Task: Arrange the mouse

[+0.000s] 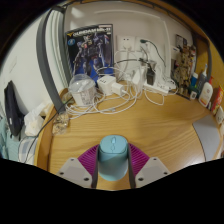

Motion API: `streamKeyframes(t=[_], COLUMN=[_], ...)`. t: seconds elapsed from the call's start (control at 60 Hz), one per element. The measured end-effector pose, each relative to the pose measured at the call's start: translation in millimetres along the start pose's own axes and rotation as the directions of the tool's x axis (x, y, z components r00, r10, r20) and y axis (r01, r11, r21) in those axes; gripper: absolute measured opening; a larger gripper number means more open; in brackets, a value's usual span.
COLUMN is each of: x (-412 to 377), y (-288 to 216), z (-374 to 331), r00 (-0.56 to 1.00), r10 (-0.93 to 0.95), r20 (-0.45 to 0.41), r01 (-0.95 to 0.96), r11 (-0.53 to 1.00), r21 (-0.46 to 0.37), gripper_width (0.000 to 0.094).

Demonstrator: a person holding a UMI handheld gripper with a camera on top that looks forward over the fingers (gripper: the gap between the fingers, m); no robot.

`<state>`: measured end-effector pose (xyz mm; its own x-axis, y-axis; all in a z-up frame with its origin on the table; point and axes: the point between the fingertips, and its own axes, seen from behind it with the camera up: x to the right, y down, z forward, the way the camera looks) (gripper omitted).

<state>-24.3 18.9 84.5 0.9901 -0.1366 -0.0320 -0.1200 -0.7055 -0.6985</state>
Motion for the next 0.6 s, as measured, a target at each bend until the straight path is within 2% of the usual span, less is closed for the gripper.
streamKeyframes(t=[0.117,0.35,0.45,0.6], x=[1,1,17,83], y=[3,-6,-47,-137], z=[-3,-7,-39,-94], r00=[1.0,0.989,0.983,0.983], r10=[-0.014,-0.11,-0.137,-0.163], r20=[0.024,0.101,0.118,0.082], r01=[0.014,0.112,0.133,0.146], r11=[1.0,0.993,0.99,0.972], r21=[0.01,-0.018,0.043,0.183], gripper_width=[0.0345,0.0343,0.0344,0.0344])
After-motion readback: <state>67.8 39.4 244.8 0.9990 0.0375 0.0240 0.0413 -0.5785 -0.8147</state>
